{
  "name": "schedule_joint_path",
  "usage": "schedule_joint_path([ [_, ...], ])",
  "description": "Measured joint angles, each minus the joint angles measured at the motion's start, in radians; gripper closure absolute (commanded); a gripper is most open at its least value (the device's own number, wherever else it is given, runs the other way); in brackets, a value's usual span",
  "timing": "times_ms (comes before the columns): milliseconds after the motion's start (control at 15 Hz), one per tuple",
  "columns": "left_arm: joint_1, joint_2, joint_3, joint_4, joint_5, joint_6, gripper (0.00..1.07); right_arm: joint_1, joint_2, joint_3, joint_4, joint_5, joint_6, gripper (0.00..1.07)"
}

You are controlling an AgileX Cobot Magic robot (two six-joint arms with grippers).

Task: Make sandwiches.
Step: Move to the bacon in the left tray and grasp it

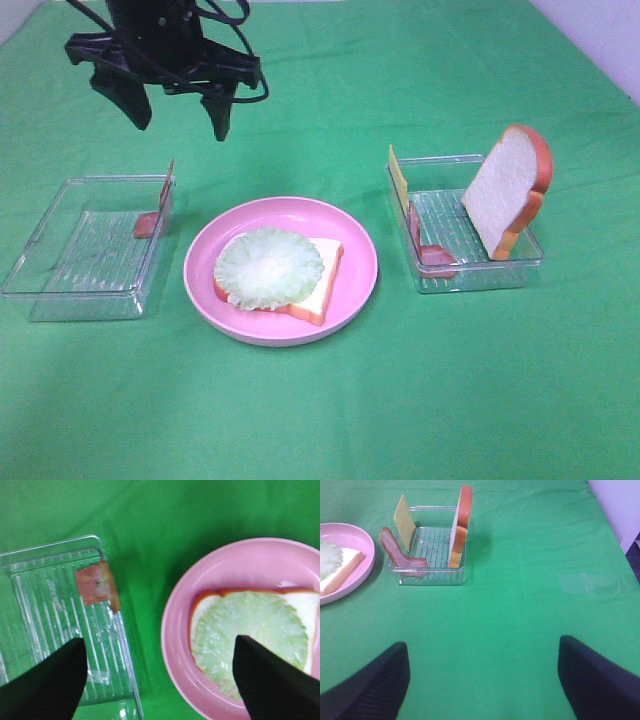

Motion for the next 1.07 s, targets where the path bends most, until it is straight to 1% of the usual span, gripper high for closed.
schedule_joint_path([
  [67,0.035,0.01,0.0,0.0,0.003,-0.002,0.3,0.0,0.0,0.0,0.0,0.0,0.0,0.3],
  [200,0.059,0.042,-0.001,0.0,0.004,-0.003,0.3,0.0,0.0,0.0,0.0,0.0,0.0,0.3],
  [600,0.06,0.145,-0.002,0.005,0.004,-0.041,0.3,0.0,0.0,0.0,0.0,0.0,0.0,0.3],
  [733,0.06,0.173,-0.002,0.029,-0.033,-0.056,0.3,0.0,0.0,0.0,0.0,0.0,0.0,0.3],
  [867,0.06,0.18,-0.002,0.03,-0.064,-0.066,0.31,0.0,0.0,0.0,0.0,0.0,0.0,0.3],
  [1000,0.06,0.187,-0.005,0.03,-0.081,-0.074,0.37,0.0,0.0,0.0,0.0,0.0,0.0,0.3],
  [1067,0.06,0.198,-0.005,0.032,-0.086,-0.08,0.47,0.0,0.0,0.0,0.0,0.0,0.0,0.3],
])
